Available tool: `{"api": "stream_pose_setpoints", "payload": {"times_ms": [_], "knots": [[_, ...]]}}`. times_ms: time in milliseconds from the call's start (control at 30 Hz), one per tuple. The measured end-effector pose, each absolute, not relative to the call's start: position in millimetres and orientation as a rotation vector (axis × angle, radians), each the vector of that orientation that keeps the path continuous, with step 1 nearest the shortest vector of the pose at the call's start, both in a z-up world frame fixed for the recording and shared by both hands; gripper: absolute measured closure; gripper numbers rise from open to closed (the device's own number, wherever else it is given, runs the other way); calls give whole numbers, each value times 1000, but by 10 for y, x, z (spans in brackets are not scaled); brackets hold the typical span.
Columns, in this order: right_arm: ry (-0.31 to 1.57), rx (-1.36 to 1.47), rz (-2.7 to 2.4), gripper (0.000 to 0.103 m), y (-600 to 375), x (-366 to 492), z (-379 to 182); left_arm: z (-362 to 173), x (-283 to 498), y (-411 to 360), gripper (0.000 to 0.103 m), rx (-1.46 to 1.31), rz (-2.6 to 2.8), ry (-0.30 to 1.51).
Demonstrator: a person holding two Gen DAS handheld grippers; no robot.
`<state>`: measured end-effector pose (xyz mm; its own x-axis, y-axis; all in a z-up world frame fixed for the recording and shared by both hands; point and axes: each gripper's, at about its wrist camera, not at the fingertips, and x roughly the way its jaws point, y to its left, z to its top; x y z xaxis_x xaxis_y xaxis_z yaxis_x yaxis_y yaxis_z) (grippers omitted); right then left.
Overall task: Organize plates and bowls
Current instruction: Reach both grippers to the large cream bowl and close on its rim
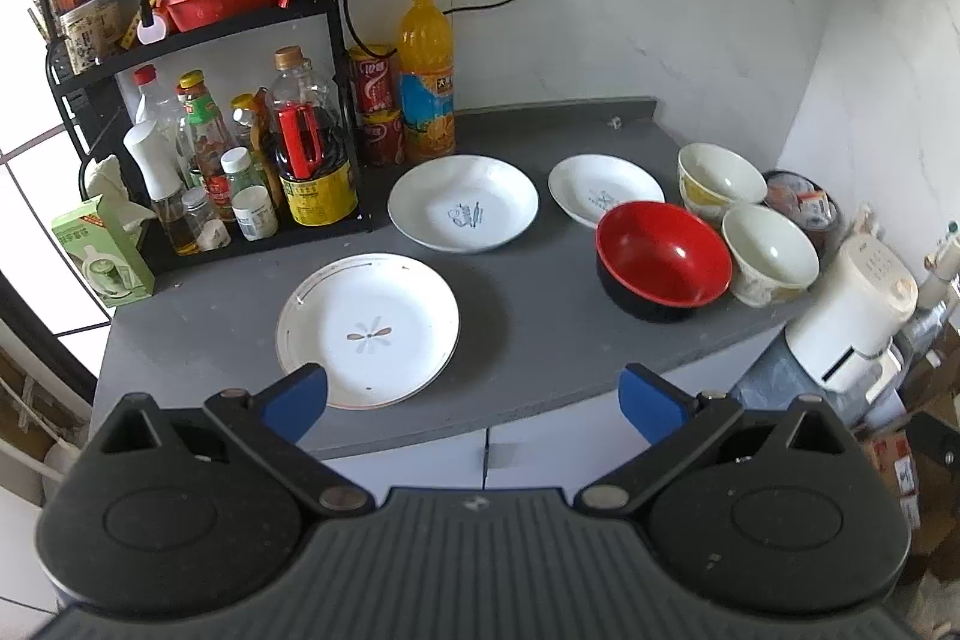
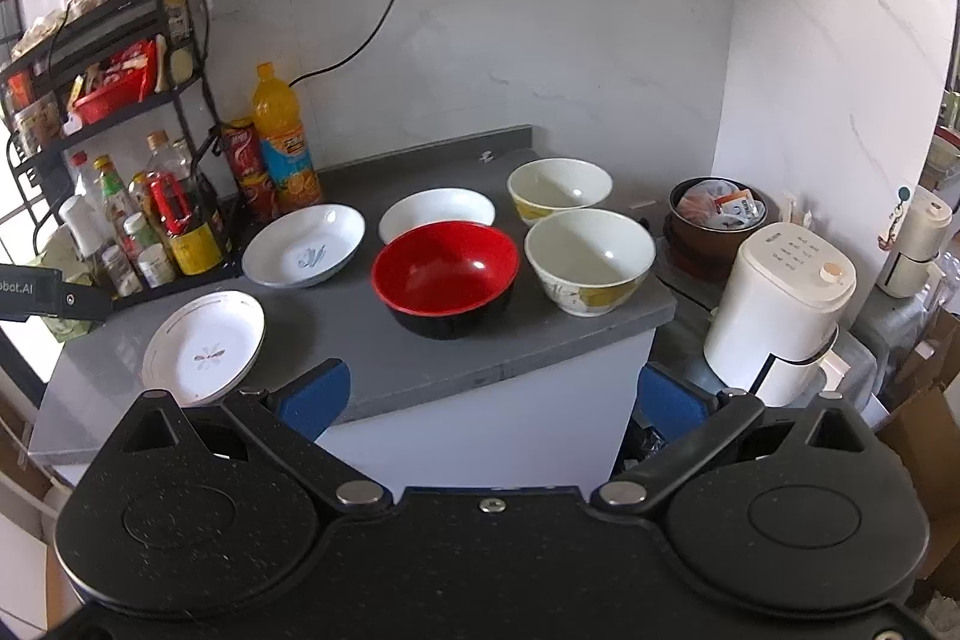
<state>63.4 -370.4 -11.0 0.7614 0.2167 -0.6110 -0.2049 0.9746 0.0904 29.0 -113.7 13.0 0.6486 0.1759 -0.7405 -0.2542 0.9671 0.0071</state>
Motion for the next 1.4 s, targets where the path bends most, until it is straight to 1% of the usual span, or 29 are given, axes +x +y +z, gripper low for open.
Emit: {"api": "stream_pose_setpoints", "payload": {"times_ms": [233, 367, 500, 567, 800, 933, 1133, 1233, 1267, 1333, 1400], "knots": [[674, 62, 209, 1, -3901, 762, -147, 152, 448, -1403, 1, -96, 192, 803], [686, 106, 189, 5, -4019, 850, -166, 135, 566, -1514, 1, -115, 161, 808], [674, 92, 140, 5, -4085, 919, -196, 129, 693, -1611, 1, -124, 125, 805], [689, 132, 132, 5, -4142, 993, -218, 123, 761, -1668, 1, -117, 113, 795], [697, 206, 100, 6, -4234, 1283, -282, -2, 1196, -1883, 1, -99, 28, 789], [708, 222, 100, 14, -4227, 1553, -349, -111, 1546, -1962, 1, -85, -3, 802], [749, 235, 89, 19, -4161, 2005, -491, -297, 2158, -2056, 3, -102, -45, 852], [766, 243, 81, 24, -4147, 2200, -548, -385, 2404, -2081, 3, -121, -40, 881], [772, 244, 76, 27, -4140, 2259, -568, -424, 2497, -2104, 4, -116, -45, 892], [787, 244, 65, 32, -4146, 2383, -615, -483, 2651, -2125, 7, -99, -45, 906], [803, 243, 41, 33, -4163, 2492, -666, -549, 2815, -2141, 11, -101, -41, 922]]}}
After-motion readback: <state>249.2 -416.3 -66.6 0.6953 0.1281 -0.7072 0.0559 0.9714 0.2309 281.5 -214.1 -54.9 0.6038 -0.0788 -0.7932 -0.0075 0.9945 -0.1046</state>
